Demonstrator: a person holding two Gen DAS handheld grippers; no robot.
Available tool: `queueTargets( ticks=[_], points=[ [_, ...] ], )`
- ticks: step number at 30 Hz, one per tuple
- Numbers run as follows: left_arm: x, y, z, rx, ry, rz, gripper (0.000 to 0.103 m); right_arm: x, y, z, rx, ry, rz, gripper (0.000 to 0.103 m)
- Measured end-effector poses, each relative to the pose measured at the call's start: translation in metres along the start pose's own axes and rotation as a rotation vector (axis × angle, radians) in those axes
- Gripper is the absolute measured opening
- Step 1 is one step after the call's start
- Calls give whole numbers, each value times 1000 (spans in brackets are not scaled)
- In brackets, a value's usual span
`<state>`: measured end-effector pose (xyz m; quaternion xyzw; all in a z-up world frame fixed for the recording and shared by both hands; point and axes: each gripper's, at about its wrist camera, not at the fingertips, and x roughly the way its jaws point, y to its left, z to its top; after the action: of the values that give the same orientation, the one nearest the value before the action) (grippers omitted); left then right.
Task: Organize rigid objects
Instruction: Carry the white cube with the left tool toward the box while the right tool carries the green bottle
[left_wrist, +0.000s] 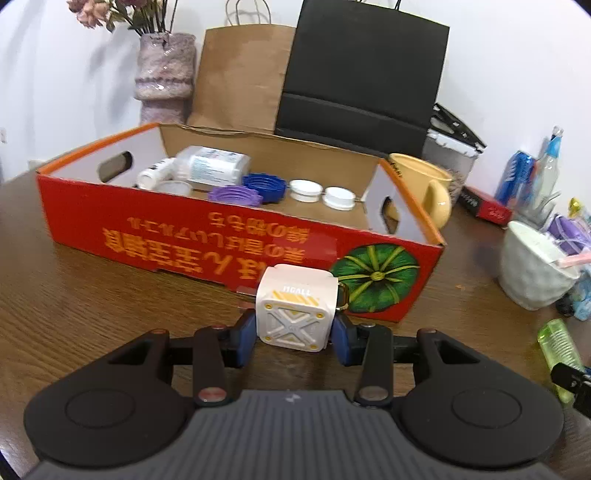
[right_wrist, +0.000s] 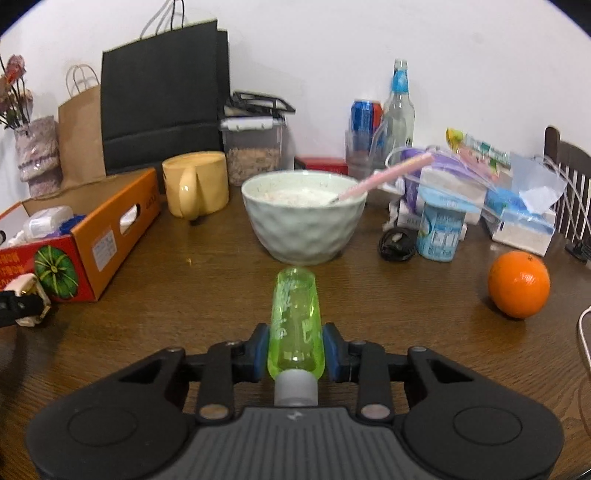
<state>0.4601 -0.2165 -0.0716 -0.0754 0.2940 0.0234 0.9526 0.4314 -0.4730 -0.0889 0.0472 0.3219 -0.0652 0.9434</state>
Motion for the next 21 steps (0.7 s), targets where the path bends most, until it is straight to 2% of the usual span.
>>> queueTargets(
  ticks=[4, 9, 12, 16, 19, 21],
  points=[
    [-19, 4, -4, 65, -26, 41, 42, -2, -1, -2, 9, -1, 6, 31],
    [-69, 23, -6, 93, -94, 19, 42, -27, 12, -10, 18, -26, 33, 30],
    [-106, 38, -8, 128, -153, 22, 42, -61, 26, -16, -1, -92, 50, 30],
    [-155, 60, -11, 123, -219, 3, 42, -113, 46, -27, -13, -194, 82, 30],
    [-190, 78, -18, 113, -292, 20, 42, -151, 63, -36, -16, -266, 119, 30],
    [-210, 91, -22, 92, -309, 26, 42, -177, 76, -45, -17, -318, 153, 30]
  ],
)
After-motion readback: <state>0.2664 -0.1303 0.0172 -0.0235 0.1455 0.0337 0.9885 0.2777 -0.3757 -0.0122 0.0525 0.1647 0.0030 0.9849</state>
